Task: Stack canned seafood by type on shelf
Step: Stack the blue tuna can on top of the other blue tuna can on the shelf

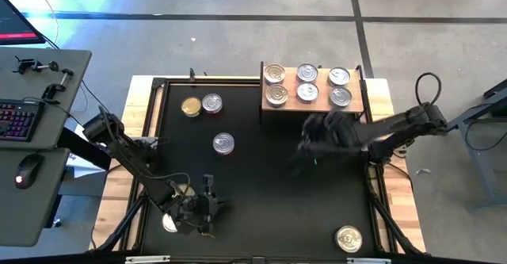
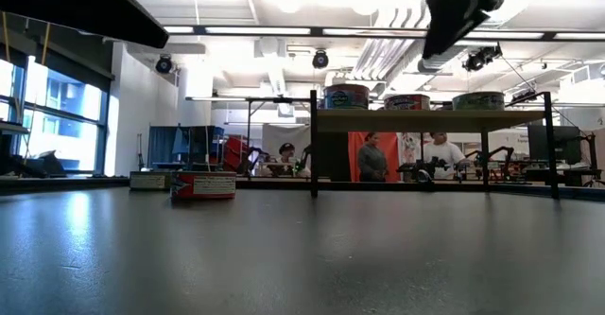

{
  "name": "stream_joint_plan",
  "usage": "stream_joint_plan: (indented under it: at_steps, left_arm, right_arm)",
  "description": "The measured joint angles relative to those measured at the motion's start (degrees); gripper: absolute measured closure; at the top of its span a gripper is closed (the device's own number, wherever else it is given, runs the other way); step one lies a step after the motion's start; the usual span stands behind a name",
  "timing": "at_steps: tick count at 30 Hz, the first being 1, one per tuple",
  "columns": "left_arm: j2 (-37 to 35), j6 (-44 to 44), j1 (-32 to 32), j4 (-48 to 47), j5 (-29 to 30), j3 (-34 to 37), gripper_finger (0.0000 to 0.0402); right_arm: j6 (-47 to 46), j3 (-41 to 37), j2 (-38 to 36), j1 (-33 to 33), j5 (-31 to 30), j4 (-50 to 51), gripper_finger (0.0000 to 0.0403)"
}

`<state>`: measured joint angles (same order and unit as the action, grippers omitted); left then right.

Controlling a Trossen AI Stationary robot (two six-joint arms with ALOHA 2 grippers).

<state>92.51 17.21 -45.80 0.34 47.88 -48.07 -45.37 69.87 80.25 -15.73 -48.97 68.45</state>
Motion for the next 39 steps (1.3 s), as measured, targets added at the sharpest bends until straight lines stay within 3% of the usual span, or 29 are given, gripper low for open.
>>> stream_joint_plan:
  at_steps: [4, 8, 12, 16, 21, 25, 29, 33, 39]
  left_arm:
    - [0.0, 2.8, -0.6, -2.8, 3.3, 0.0, 0.0401]
    - [0.0, 5.4, -0.2, -4.8, 3.4, 0.0, 0.0401]
    - [0.0, 5.2, 0.2, -4.9, 3.3, 0.0, 0.0401]
    - [0.0, 5.2, 1.2, -4.8, 3.3, 0.0, 0.0401]
    - [0.0, 4.4, 2.4, -4.7, 3.4, 0.0, 0.0401]
    - [0.0, 1.5, 2.8, -4.1, 3.3, 0.0, 0.0401]
    - [-0.1, 0.1, 2.8, -3.3, 3.3, 0.0, 0.0401]
    - [-0.1, 0.1, 2.8, -3.3, 3.3, 0.0, 0.0401]
    - [-0.1, 0.7, 2.8, -2.9, 3.3, 0.0, 0.0401]
  right_arm:
    - [2.0, -5.9, 0.5, -9.1, 3.1, -20.5, 0.0167]
    - [5.2, -9.2, 4.5, -17.1, 14.9, -37.3, 0.0167]
    - [-7.9, -2.9, 10.6, -23.9, 29.1, -31.2, 0.0177]
    - [-28.4, 4.7, 17.0, -31.5, 42.2, -16.7, 0.0201]
    - [-49.6, 9.7, 22.6, -39.6, 51.6, -9.0, 0.0239]
    - [-60.5, 9.3, 24.8, -43.7, 53.4, -8.1, 0.0282]
    - [-64.6, 6.6, 26.1, -44.5, 53.6, -7.7, 0.0328]
    - [-60.8, 5.4, 25.9, -42.6, 52.6, -8.8, 0.0368]
    - [-47.6, 5.3, 25.9, -35.2, 44.5, -11.5, 0.0400]
